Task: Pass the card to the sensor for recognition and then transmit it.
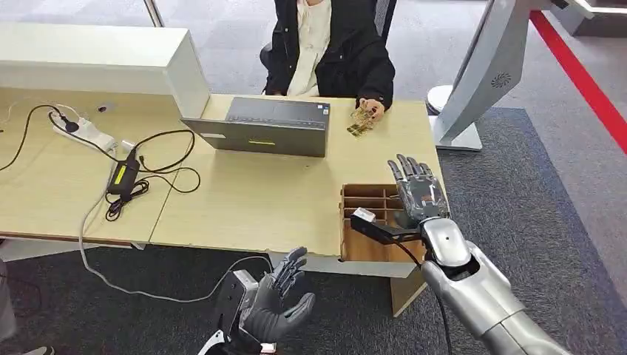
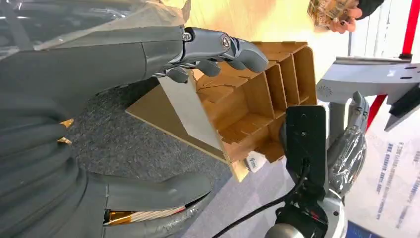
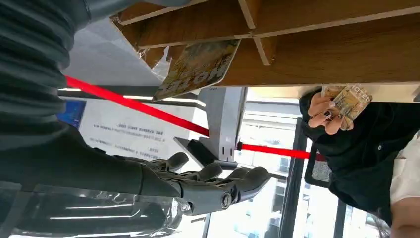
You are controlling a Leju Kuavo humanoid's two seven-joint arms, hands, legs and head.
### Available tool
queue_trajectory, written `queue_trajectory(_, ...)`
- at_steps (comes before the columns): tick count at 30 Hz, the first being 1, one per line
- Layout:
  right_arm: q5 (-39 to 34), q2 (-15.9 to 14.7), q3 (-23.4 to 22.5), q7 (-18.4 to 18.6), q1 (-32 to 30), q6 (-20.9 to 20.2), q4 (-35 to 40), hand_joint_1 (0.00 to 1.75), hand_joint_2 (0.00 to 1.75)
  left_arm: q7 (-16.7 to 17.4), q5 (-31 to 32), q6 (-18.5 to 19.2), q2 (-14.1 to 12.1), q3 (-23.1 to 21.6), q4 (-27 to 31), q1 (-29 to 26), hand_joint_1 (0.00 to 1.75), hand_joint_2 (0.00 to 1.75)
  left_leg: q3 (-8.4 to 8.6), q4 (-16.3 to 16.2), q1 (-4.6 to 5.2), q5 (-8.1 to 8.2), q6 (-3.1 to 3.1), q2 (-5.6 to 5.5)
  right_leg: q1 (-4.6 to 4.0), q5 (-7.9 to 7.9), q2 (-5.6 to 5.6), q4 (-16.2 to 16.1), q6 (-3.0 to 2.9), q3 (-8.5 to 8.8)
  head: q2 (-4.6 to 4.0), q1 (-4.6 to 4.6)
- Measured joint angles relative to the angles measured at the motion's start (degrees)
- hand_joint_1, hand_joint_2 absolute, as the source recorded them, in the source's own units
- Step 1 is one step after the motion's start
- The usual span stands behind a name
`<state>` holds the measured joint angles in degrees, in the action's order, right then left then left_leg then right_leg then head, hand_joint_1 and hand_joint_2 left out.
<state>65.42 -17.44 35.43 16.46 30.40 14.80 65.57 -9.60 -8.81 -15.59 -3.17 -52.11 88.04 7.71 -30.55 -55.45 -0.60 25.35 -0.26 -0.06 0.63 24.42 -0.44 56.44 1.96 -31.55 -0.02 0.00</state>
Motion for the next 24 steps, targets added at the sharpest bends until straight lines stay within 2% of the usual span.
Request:
queue_trajectory(2, 0.0, 0.0, 0.0, 0.0, 0.0, 0.0, 0.0, 0.0, 1.75, 0.0, 0.0, 0.0, 0.0, 0.0, 0.0, 0.0, 0.0, 1.75, 0.0, 0.0, 0.0, 0.0, 0.0, 0.0, 0.0, 0.0, 0.0, 0.0, 0.0, 0.0, 0.0, 0.0)
queue_trajectory(3, 0.0, 0.0, 0.0, -0.02, 0.0, 0.02, 0.0, 0.51, 1.75, 0.0, 0.0, -0.02, 0.0, 0.0, 0.0, 0.0, 0.0, 1.75, 0.0, 0.0, 0.0, 0.0, 0.0, 0.0, 0.0, 0.0, 0.0, 0.0, 0.0, 0.0, 0.0, 0.0)
queue_trajectory(4, 0.0, 0.04, 0.0, -0.02, 0.01, 0.0, 0.0, 0.51, 1.75, 0.0, 0.0, -0.02, 0.0, -0.02, 0.0, 0.0, 0.0, 1.75, 0.0, 0.0, 0.0, 0.0, 0.0, 0.0, 0.0, 0.0, 0.0, 0.0, 0.0, 0.0, 0.02, 0.0)
queue_trajectory(5, -0.02, 0.15, 0.0, -0.22, 0.04, 0.0, 0.0, 1.57, 1.75, 0.0, 0.0, -0.02, 0.0, -0.02, 0.02, -0.01, 0.0, 1.75, 0.0, 0.0, 0.0, 0.0, 0.0, 0.0, 0.0, 0.0, 0.0, 0.0, 0.0, 0.0, 0.0, 0.0)
queue_trajectory(7, -0.11, 0.44, 0.02, -0.41, 0.15, -0.17, 0.0, 1.75, 1.75, 0.0, -0.02, -0.02, 0.0, -0.04, 0.11, 0.01, 0.0, 1.75, 0.0, 0.0, 0.0, 0.0, 0.0, 0.0, 0.0, 0.0, 0.0, 0.0, 0.0, 0.0, 0.0, 0.0)
queue_trajectory(24, -1.4, 0.79, 0.02, -0.87, 0.73, -2.3, 0.48, 1.75, 1.75, -0.85, 0.09, 0.68, 0.0, -0.04, 0.48, -0.02, 0.0, 1.75, 0.01, 0.0, 0.0, 0.0, 0.0, 0.0, 0.0, 0.0, 0.0, 0.0, 0.0, -0.01, 0.0, 0.0)
